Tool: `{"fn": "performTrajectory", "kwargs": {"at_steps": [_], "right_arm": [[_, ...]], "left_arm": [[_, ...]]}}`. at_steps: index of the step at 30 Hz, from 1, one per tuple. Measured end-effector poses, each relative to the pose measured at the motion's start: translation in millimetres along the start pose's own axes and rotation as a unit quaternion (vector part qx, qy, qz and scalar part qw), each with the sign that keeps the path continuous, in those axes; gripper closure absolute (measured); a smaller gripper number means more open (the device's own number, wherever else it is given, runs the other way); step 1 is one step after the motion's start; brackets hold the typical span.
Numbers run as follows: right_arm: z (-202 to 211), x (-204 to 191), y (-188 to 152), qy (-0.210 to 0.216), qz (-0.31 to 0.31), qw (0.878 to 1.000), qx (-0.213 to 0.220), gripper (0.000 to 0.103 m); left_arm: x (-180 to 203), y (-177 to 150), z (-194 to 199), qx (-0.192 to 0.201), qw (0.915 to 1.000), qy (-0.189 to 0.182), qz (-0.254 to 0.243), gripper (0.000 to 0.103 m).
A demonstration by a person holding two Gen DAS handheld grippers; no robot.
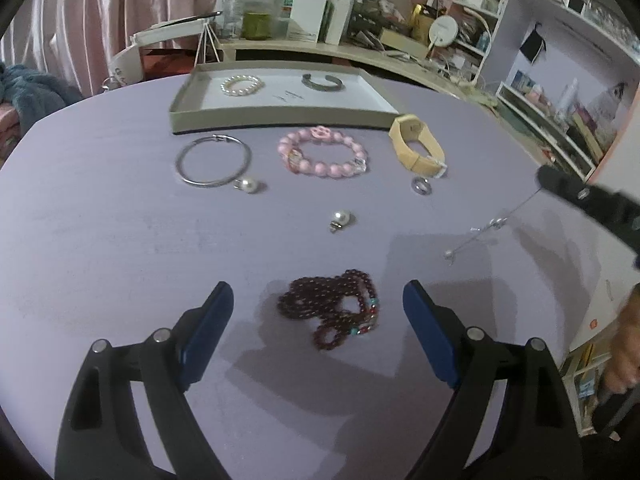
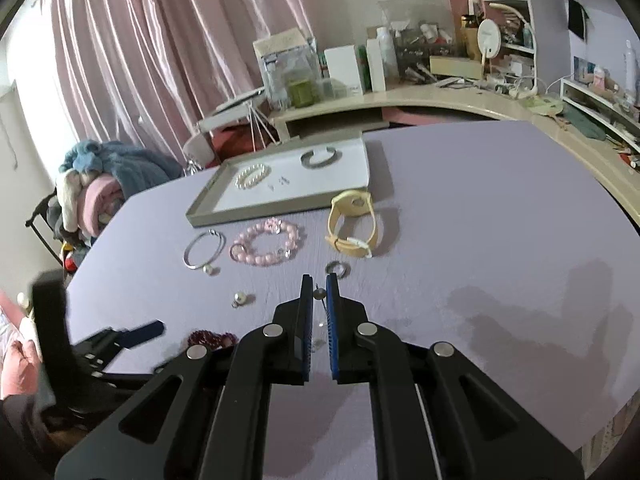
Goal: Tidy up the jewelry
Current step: 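Grasp the dark red beaded bracelet with the left tool and lift it, then carry the earrings and red bracelet into the white tray and release both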
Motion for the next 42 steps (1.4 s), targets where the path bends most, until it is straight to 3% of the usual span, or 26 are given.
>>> {"fn": "performTrajectory", "kwargs": {"at_steps": [5,6,7,9,10,12,14,19,25,33,42], "right_arm": [[12,2,8,0.006,-0.007,1.0,0.015,0.096],[14,1,10,0.007,-0.007,1.0,0.019,0.096],[16,1,11,0.007,-0.008,1.0,0.021,0.096],[18,2,13,0.008,-0.009,1.0,0.025,0.096],[19,2,15,0.008,-0.01,1.0,0.026,0.096],[19,2,16,0.009,-0.013,1.0,0.027,0.096],[20,3,17,0.009,-0.012,0.999,0.028,0.096],[22,-2,24,0.018,-0.007,0.999,0.035,0.096],[26,-16,43,0.038,0.002,0.998,0.056,0.096],[24,-37,64,0.063,0.013,0.995,0.079,0.096],[22,-45,78,0.068,0.02,0.993,0.095,0.096]], "left_arm": [[7,-3,-14,-0.013,0.9999,0.005,-0.004,0.018],[8,-4,-18,-0.018,0.9998,0.007,-0.006,0.027],[9,-5,-21,-0.014,0.9996,0.019,-0.013,0.029],[12,-4,-23,-0.007,0.9987,0.037,-0.033,0.051],[13,-4,-23,-0.004,0.9985,0.037,-0.039,0.056],[17,-4,-23,-0.001,0.999,0.018,-0.041,0.085],[22,-5,-23,-0.002,0.999,0.006,-0.045,0.091],[16,-3,-13,0.003,0.9993,-0.006,-0.037,0.095],[-1,16,26,0.04,0.999,-0.014,-0.017,0.096],[-24,57,82,0.097,0.9952,-0.012,0.006,0.096],[-40,105,115,0.136,0.9906,-0.002,0.014,0.096]]}}
Point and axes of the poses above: each gripper's, at about its wrist camera, not at the fingertips, and z roughly against the way its jaws point, x to its right, y to its top, the point moved 7 cm from there along -z, roughly the way its jaws point, and after that the axes turned 2 degrees about -y, right-handed, at the moved point
